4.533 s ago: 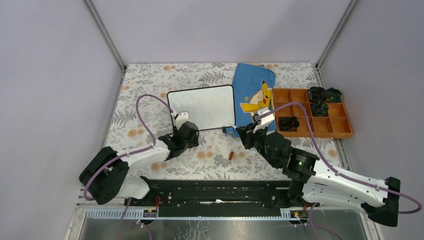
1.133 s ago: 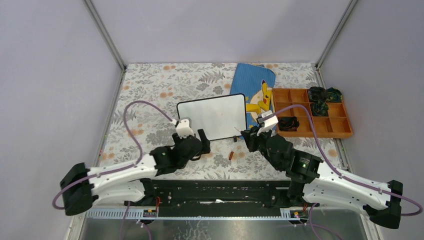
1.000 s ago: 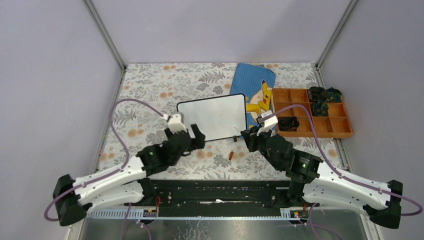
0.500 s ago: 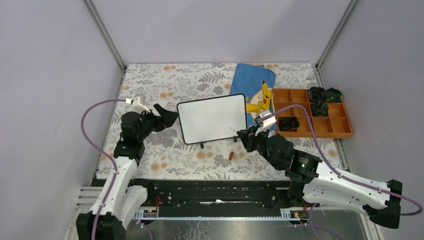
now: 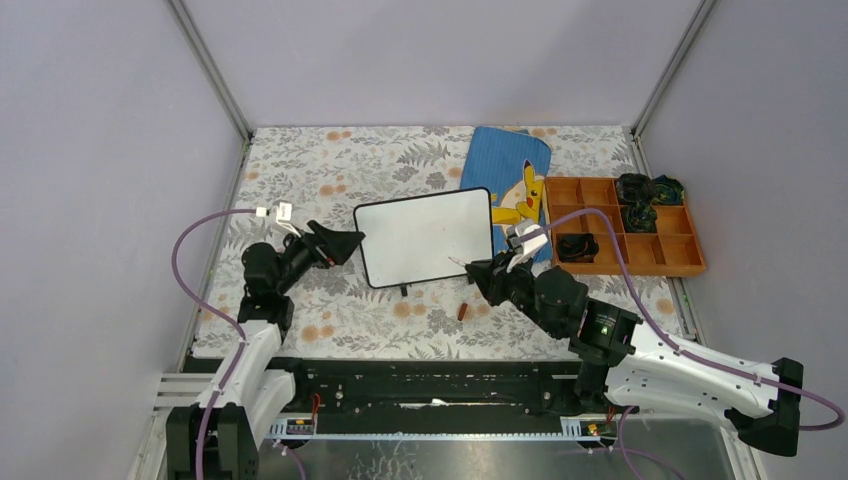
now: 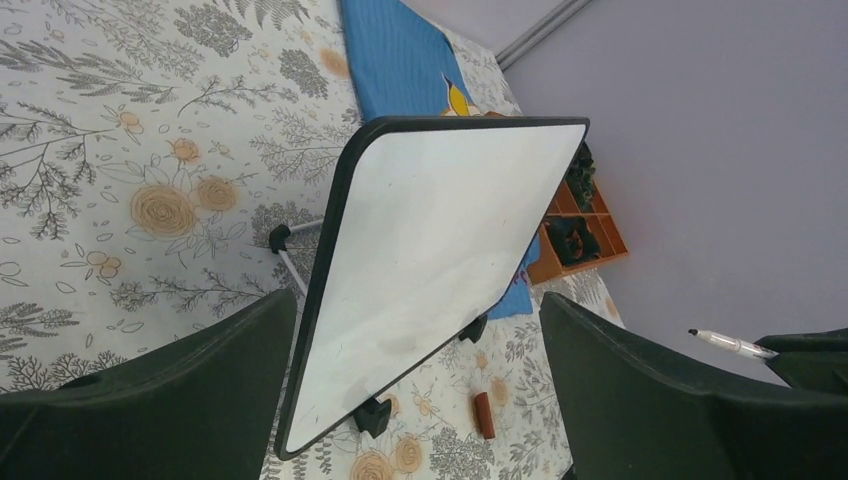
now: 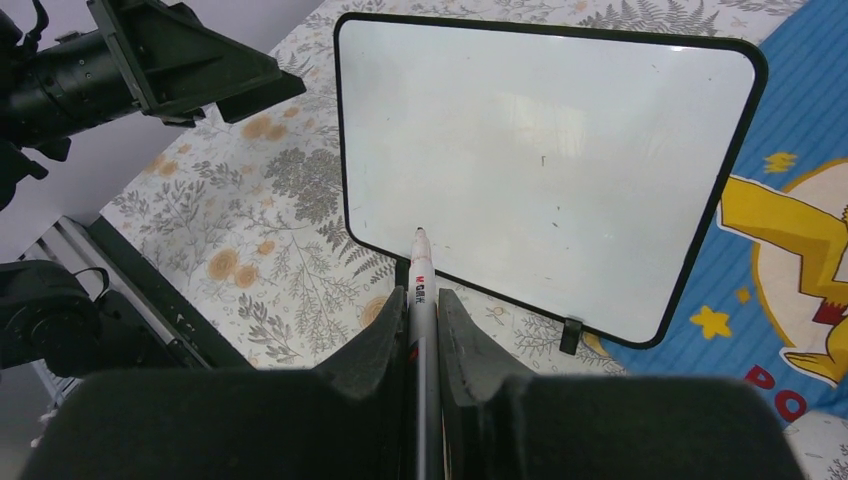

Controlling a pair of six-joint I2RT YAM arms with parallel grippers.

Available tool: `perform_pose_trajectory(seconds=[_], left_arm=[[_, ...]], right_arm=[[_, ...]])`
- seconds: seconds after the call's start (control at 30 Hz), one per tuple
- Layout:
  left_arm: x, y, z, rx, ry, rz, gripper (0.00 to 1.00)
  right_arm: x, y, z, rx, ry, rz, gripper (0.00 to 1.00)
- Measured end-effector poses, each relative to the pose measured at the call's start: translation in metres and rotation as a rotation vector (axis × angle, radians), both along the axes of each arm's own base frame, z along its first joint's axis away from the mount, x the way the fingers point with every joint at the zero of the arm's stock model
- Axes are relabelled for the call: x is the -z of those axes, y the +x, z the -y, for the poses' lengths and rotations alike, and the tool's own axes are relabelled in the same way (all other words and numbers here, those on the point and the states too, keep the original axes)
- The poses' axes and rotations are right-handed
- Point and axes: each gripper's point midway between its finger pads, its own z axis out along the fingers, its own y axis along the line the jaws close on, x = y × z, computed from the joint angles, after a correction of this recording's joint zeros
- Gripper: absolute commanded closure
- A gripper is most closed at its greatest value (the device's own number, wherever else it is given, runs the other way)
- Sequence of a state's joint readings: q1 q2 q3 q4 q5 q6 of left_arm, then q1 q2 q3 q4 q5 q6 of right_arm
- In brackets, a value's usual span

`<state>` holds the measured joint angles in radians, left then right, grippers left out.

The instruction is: Write a sentence on the whiteboard

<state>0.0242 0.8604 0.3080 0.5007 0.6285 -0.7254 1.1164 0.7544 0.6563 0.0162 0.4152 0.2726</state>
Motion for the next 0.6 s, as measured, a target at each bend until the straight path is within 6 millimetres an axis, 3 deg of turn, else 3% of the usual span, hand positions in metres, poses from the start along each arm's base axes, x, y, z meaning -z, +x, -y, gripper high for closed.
perform_pose_trajectory(seconds=[0.1, 0.3, 0.4, 0.5, 0.6], left_arm=[[-0.001, 0.003, -0.006, -0.040, 0.022, 0.008, 0.01], [-0.008, 0.032, -0.033, -0.184, 0.087, -0.041, 0.01], [0.003, 0.042, -0.046, -0.218, 0.094, -0.092, 0.01], [0.015, 0.043, -0.048, -0.223, 0.091, -0.138, 0.01], [0.011, 0.042, -0.042, -0.213, 0.088, -0.128, 0.01]], right_arm=[[-0.001, -0.001, -0.001, -0.009, 0.005, 0.001, 1.00], [0.000, -0.002, -0.002, -0.014, 0.005, 0.000, 1.00], [0.000, -0.002, -0.002, -0.015, 0.005, 0.000, 1.00], [0.000, -0.001, -0.004, -0.018, 0.005, 0.003, 1.00], [0.004, 0.000, -0.007, -0.023, -0.009, -0.001, 1.00]])
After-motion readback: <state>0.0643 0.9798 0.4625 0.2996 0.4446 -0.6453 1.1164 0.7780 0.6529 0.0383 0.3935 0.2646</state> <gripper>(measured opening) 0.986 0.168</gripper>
